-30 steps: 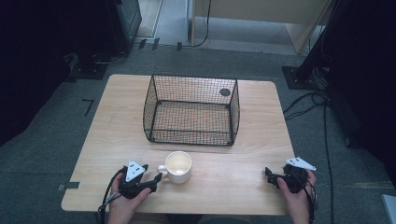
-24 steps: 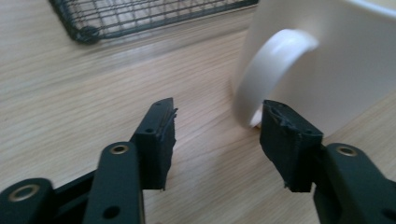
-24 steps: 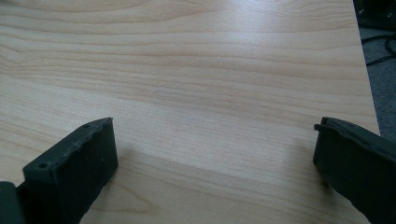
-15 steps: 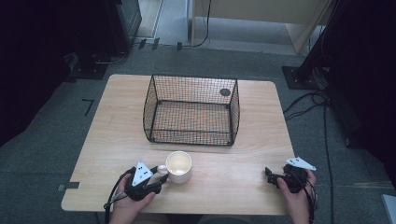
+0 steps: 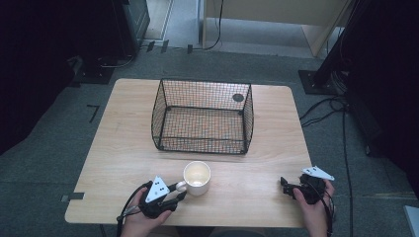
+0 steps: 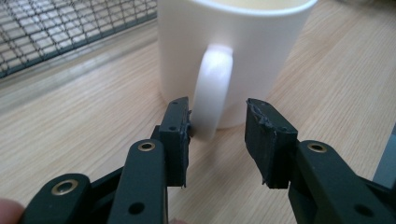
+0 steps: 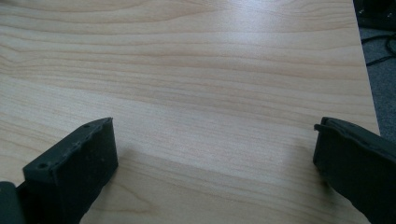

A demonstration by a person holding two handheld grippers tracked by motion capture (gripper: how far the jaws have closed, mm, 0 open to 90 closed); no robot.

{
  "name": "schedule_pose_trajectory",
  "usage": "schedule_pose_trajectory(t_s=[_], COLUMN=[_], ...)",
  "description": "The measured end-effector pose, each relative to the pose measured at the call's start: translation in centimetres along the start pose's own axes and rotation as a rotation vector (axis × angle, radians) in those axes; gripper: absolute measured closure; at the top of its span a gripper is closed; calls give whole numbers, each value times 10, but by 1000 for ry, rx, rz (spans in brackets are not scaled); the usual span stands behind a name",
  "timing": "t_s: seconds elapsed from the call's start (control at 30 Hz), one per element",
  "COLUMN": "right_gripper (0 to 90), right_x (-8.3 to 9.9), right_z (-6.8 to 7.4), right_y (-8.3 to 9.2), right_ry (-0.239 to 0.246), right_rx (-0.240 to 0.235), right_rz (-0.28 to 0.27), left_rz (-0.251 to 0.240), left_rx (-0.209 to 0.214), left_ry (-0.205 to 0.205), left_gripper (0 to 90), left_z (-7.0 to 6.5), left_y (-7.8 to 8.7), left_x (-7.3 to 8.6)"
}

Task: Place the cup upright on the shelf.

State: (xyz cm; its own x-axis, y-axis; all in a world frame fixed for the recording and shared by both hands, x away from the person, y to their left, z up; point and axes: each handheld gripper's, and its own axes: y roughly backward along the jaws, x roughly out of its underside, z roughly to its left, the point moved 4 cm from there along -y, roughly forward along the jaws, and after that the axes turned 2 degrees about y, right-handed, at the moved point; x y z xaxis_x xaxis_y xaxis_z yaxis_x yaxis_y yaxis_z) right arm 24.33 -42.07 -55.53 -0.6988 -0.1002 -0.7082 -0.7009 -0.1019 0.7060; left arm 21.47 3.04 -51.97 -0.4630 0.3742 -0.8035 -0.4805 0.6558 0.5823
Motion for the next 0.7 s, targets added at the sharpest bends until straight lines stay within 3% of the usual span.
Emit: schedule_pose_trajectory(t_s=[0.1, 0.27, 0.37, 0.53, 0.7], right_gripper=[0, 0, 0, 0, 0], right_x=[0, 0, 0, 0, 0], right_z=[0, 0, 0, 0, 0], right_y=[0, 0, 0, 0, 0], right_ry=[0, 0, 0, 0, 0], right_rx=[0, 0, 0, 0, 0], right_rz=[0, 0, 0, 0, 0], left_rz=[-13, -14, -7, 3, -29], left_rx=[1, 14, -9, -10, -29], left_ry=[-6, -18, -39, -46, -45], left_gripper=[621, 720, 745, 794, 808], left_z=[-2, -6, -7, -9, -9], left_y=[-1, 0, 1, 0, 2], left_x=[-6, -14, -16, -17, -20])
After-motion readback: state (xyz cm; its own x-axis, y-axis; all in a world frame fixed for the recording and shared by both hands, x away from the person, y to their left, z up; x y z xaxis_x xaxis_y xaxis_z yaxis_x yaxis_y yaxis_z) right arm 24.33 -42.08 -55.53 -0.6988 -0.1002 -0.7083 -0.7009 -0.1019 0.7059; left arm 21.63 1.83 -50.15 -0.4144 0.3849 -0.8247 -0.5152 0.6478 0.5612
